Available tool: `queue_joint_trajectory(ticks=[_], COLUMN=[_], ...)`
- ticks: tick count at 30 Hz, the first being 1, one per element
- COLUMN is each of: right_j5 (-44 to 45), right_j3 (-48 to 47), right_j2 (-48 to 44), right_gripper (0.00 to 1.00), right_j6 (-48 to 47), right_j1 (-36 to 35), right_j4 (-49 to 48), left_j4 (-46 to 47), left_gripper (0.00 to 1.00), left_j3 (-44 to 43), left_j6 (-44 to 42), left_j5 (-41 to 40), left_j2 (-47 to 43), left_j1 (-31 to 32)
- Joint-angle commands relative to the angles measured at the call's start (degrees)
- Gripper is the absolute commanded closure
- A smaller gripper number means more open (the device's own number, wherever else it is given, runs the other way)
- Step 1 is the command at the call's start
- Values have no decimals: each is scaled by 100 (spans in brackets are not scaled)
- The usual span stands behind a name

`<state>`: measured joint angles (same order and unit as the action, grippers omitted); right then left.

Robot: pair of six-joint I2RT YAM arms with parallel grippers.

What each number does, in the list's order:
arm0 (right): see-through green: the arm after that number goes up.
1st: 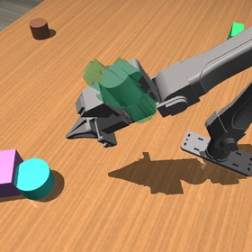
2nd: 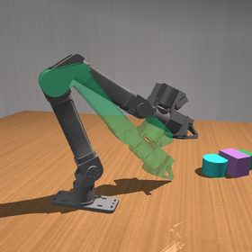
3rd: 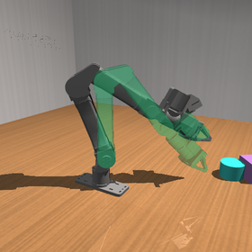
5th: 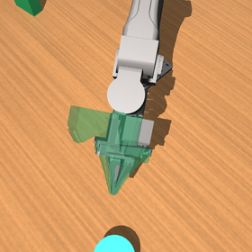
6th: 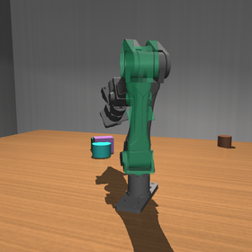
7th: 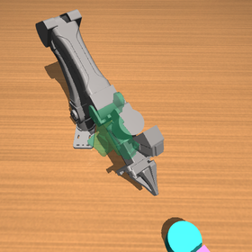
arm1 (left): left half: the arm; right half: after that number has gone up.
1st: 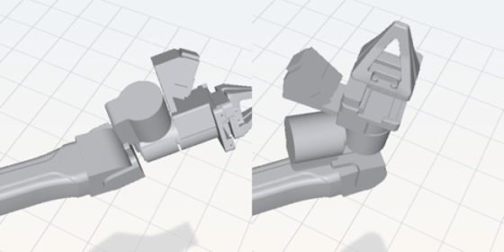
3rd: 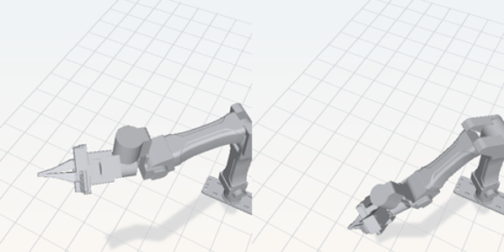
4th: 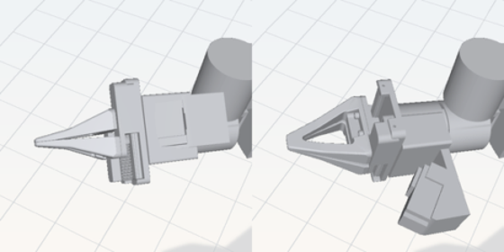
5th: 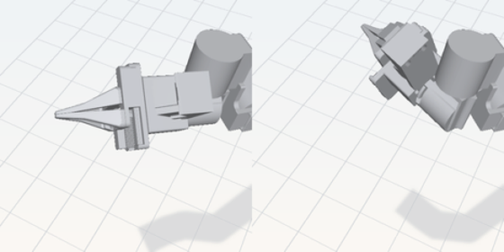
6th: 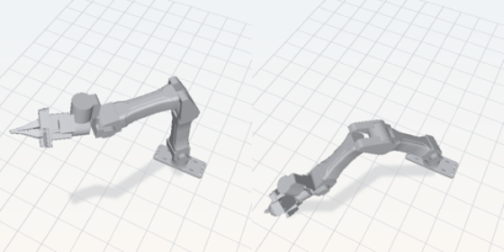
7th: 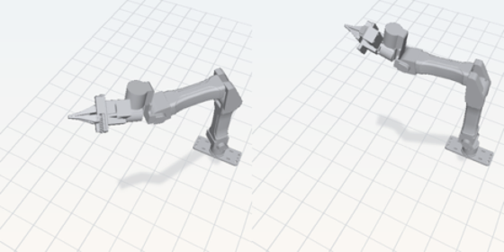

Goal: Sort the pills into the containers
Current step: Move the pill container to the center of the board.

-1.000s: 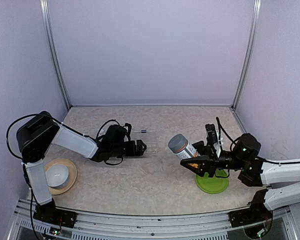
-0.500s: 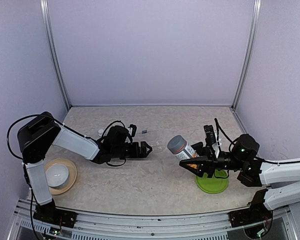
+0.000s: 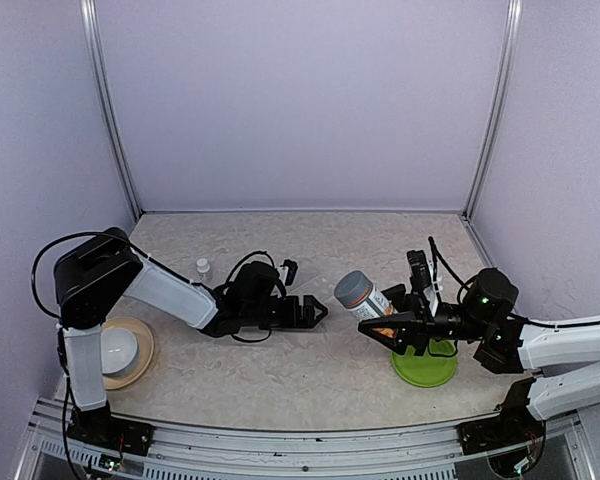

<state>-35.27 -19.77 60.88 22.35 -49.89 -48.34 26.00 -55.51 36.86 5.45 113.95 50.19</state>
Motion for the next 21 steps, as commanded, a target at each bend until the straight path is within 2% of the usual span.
queue_joint_trajectory(ticks=[1, 13, 16, 21], right_j5=[18, 37, 44, 87], right_j3=[4, 27, 26, 21], right_j2=[-13, -62, -146, -460], right_gripper=[97, 96, 97, 97], right_j6=[35, 18, -15, -125], right_j1=[-51, -48, -56, -53], right_j4=[-251, -221, -138, 166], left_j4=[115, 292, 451, 625], left_gripper=[1, 1, 1, 1], left_j3=[-324, -832, -601, 184], left_j6=[-21, -245, -214, -357], left_j5=[72, 398, 316, 60], left_j2=[240, 522, 180, -944], left_j1=[114, 301, 324, 332])
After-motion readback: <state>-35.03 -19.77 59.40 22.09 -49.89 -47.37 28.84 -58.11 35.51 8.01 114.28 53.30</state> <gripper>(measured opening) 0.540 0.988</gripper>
